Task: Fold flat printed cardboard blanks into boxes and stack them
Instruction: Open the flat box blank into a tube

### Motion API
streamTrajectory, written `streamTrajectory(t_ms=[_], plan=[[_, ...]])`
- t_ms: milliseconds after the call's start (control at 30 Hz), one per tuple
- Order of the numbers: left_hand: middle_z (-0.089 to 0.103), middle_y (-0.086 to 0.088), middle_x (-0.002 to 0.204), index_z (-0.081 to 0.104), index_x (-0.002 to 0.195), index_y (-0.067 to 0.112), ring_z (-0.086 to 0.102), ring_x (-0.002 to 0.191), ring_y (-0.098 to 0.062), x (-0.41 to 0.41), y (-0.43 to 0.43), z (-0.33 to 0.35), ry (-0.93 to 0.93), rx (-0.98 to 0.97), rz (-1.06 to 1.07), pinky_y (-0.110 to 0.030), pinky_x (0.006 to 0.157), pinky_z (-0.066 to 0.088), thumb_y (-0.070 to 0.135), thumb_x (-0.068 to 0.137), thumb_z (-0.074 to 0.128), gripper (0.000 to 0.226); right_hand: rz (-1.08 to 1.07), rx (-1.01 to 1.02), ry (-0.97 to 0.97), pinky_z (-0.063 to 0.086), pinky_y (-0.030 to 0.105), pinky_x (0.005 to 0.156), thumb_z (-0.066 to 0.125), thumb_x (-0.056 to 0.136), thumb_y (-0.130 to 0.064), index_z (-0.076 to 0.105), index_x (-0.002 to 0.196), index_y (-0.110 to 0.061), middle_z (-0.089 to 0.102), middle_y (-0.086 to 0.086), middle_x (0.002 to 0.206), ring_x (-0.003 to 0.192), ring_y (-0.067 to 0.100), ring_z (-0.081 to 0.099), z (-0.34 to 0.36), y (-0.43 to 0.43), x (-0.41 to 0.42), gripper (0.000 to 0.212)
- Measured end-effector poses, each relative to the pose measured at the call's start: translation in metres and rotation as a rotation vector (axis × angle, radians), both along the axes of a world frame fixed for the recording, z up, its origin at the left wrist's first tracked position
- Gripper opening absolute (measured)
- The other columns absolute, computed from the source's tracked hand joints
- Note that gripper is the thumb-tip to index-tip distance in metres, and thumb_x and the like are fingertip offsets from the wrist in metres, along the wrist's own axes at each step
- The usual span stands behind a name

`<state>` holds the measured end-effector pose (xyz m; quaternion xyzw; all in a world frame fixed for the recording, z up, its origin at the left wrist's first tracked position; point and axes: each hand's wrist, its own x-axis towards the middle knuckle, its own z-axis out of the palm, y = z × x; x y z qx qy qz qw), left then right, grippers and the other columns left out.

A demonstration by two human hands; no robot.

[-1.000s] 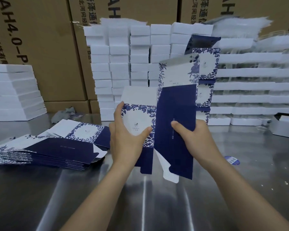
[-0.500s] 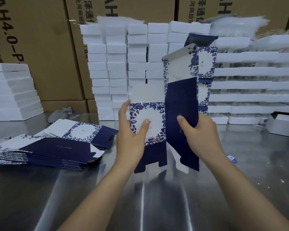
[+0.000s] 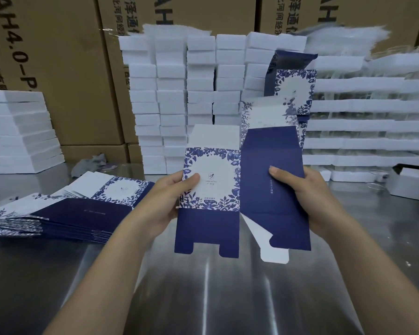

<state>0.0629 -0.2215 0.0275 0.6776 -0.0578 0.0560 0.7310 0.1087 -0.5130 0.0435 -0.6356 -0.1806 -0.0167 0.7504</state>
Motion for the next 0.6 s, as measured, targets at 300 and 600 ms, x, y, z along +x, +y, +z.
streamTrajectory(t_ms=[300, 600], plan=[[0.078, -0.006, 0.124, 0.071, 0.131, 0.015, 0.076, 0.113, -0.023, 0.007, 0.001, -0.006, 0.014, -0.291, 0.137, -0.034, 0.083, 0.065, 0.024, 0.102, 0.069, 0.031, 0.008, -0.082, 0.092, 0.064, 0.043, 0.067, 0.064, 0.100, -0.052, 0.083, 0.105, -0.018, 0.082, 0.007, 0.107, 0.091, 0.029, 0.080, 0.000, 0.009, 0.002, 0.039], [0.076, -0.004, 0.130, 0.072, 0.133, 0.016, 0.073, 0.121, -0.024, 0.009, 0.005, -0.005, 0.007, -0.276, 0.126, -0.045, 0.105, 0.057, 0.043, 0.103, 0.066, 0.041, -0.027, -0.046, 0.087, 0.059, 0.026, 0.061, 0.053, 0.108, -0.043, 0.078, 0.114, -0.011, 0.082, 0.005, 0.106, 0.085, 0.018, 0.078, -0.001, 0.017, 0.000, 0.041]])
